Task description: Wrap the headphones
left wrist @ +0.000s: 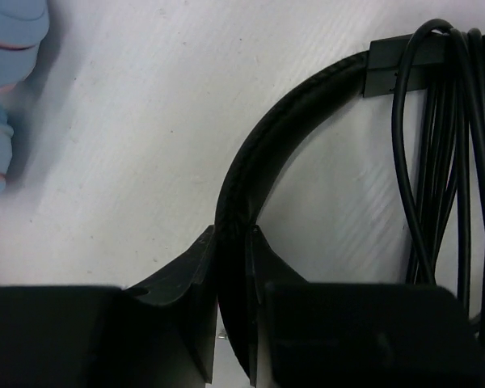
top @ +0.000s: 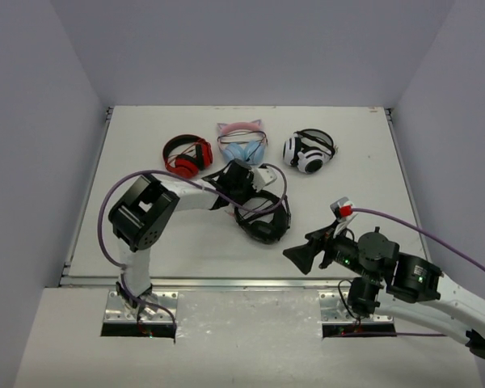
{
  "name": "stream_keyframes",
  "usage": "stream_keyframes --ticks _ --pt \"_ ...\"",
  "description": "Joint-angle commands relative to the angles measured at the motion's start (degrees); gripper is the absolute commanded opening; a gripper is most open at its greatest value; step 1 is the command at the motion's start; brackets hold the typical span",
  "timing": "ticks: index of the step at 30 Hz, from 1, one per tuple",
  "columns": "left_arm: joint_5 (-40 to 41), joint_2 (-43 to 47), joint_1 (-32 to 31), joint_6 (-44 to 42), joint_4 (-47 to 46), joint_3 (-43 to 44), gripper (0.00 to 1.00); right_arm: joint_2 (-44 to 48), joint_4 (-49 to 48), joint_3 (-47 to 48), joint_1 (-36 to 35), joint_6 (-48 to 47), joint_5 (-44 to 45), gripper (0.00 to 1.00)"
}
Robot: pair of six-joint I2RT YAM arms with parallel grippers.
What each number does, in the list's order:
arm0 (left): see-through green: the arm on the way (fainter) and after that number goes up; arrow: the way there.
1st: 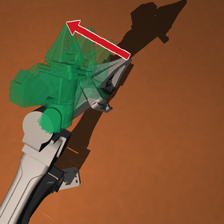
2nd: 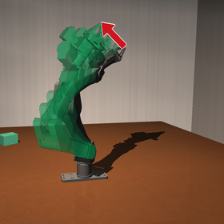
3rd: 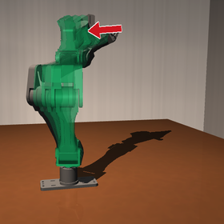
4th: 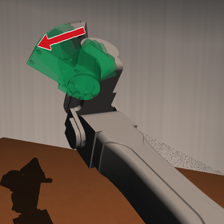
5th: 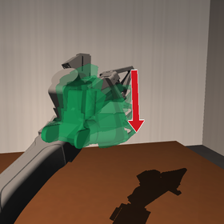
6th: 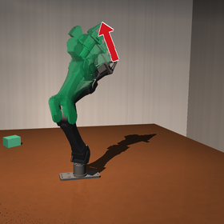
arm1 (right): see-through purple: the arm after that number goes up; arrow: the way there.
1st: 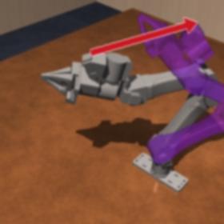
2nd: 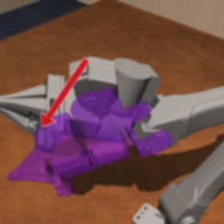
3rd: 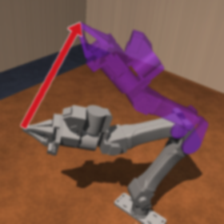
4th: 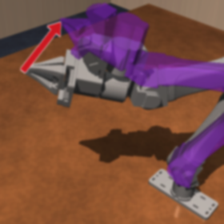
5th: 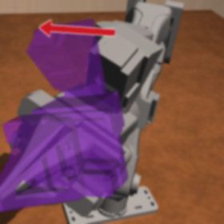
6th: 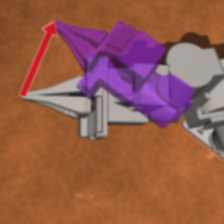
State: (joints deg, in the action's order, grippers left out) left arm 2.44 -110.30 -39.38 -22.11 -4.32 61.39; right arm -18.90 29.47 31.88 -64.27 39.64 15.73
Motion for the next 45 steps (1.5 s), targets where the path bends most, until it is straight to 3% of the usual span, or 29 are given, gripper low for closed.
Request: stream_keyframes --ticks 1,8,11,19,28,35,36,38,39,45 --pt "-18.7 -0.2 5.7 -16.4 14.1 3.8 0.00 0.4 -2.0 2.6 -0.2 -2.9 -2.5 0.99" --pt "-18.4 -6.5 8.6 -25.6 16.2 8.2 0.00 2.5 -0.7 4.0 -0.2 -4.6 -3.9 0.99" --pt "-20.2 -10.8 8.5 -29.0 22.1 13.3 0.00 3.9 0.0 3.5 -0.2 -5.0 -4.0 0.99" --pt "-21.2 -10.7 8.7 -32.7 23.9 15.6 0.01 3.9 -0.5 2.4 -0.2 -6.1 -2.5 0.99" --pt "-20.9 -12.6 9.0 -26.0 28.7 21.9 0.36 2.4 -0.9 3.0 -0.2 -6.2 -3.5 0.99" --pt "-23.6 -12.2 9.1 -22.9 32.6 25.4 0.44 6.0 1.4 4.3 -0.2 -6.0 -1.1 0.99" --pt "-23.6 -12.0 9.2 -22.5 32.9 26.1 0.57 5.9 2.1 4.9 -0.2 -6.0 -0.9 0.99" --pt "-24.1 -11.3 9.1 -20.9 33.5 26.5 0.66 5.8 2.6 5.3 -0.2 -6.1 -0.9 0.99" --pt "-25.0 -11.2 9.2 -20.3 34.2 27.3 0.97 5.8 2.8 5.6 -0.2 -6.1 -1.0 0.99" --pt "-25.6 -9.8 9.4 -17.5 34.5 28.3 1.00 6.7 2.5 5.7 -0.2 -6.1 -1.1 0.99"
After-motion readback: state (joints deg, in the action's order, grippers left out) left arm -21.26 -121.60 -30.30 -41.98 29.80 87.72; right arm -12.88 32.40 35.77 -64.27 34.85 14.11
